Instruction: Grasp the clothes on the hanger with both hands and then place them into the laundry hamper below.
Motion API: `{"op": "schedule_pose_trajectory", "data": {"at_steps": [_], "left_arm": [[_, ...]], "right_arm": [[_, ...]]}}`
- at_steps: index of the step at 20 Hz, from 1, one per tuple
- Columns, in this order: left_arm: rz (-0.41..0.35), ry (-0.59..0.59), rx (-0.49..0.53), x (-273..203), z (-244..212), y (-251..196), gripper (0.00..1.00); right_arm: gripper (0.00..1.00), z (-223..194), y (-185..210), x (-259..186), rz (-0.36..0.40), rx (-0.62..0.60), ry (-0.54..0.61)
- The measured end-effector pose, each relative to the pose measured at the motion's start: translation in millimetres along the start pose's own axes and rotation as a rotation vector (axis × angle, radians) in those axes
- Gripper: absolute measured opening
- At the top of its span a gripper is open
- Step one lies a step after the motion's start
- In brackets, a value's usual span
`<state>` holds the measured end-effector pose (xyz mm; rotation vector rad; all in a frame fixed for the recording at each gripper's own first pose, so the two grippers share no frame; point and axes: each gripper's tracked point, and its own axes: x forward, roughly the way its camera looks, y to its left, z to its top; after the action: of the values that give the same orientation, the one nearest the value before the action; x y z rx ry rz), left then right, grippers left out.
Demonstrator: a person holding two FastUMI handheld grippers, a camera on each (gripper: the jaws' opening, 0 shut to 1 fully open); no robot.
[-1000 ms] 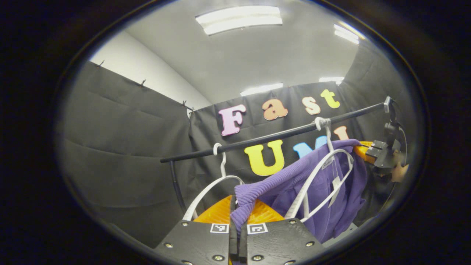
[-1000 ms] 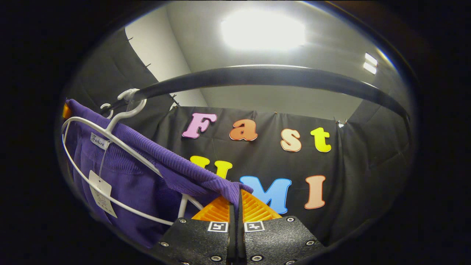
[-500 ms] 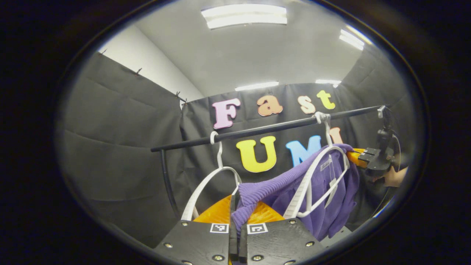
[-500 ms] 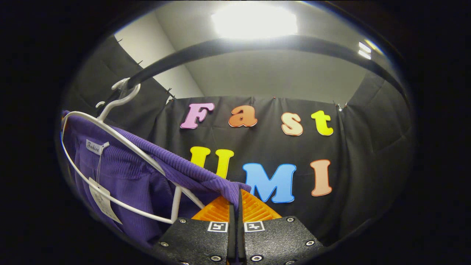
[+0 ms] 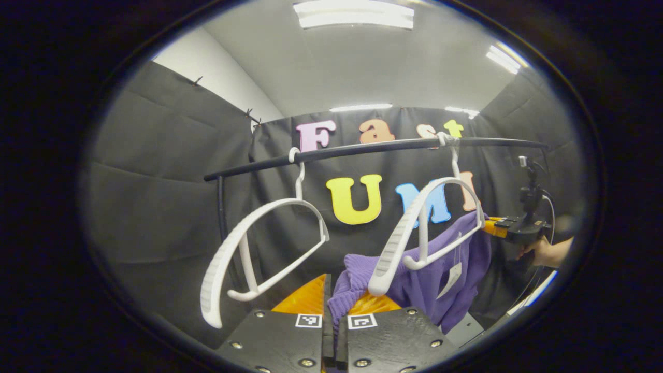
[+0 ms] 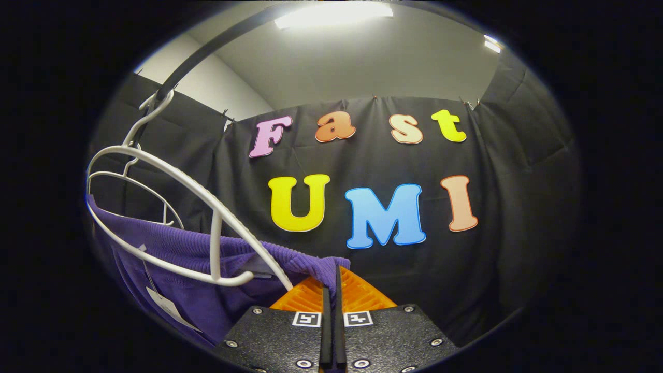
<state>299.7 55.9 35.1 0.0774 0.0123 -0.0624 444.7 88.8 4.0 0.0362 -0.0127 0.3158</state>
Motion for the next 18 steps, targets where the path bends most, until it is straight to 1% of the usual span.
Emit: {"op": "schedule_pose_trajectory", "data": {"at_steps": [2, 4, 6, 8, 9, 11, 12, 14, 15, 16, 18], "left_arm": [[-0.007, 0.015, 0.012, -1.7, -10.6, -3.1, 0.03], [-0.006, 0.033, 0.012, 2.0, -21.0, -9.3, 0.03], [0.003, 0.051, 0.006, -15.1, -28.3, -7.8, 0.03], [0.003, 0.039, -0.005, -35.2, -26.9, -9.8, 0.03], [0.003, 0.034, -0.013, -43.4, -24.8, -9.0, 0.07], [0.009, 0.025, -0.024, -59.8, -21.8, -6.1, 0.07], [0.013, 0.021, -0.028, -68.8, -18.6, -5.1, 0.03], [0.009, 0.002, -0.033, -85.4, -7.9, -4.2, 0.03], [0.005, -0.009, -0.034, -92.0, -0.9, -5.9, 0.07], [0.003, -0.022, -0.033, -99.6, 6.4, -8.3, 0.03], [-0.013, -0.051, -0.035, -112.7, 20.7, -15.5, 0.03]], "right_arm": [[0.02, -19.2, -1.0, -5.0, -0.009, 0.021, 0.051], [0.02, -29.7, 0.9, -18.4, -0.018, 0.028, 0.076], [0.01, -36.4, 5.1, -33.2, -0.016, 0.029, 0.099], [0.02, -33.3, 8.7, -48.3, -0.015, 0.023, 0.098], [0.02, -31.2, 9.9, -56.0, -0.014, 0.016, 0.099], [0.02, -25.3, 14.2, -72.6, -0.010, 0.013, 0.097], [0.02, -23.0, 16.5, -81.9, -0.008, 0.017, 0.097], [0.01, -14.8, 21.9, -100.6, -0.003, 0.021, 0.096], [0.02, -10.2, 23.9, -110.0, -0.002, 0.020, 0.092], [0.02, -5.0, 26.7, -120.7, -0.001, 0.016, 0.087], [0.02, 7.5, 32.4, -142.3, 0.000, 0.014, 0.070]]}}
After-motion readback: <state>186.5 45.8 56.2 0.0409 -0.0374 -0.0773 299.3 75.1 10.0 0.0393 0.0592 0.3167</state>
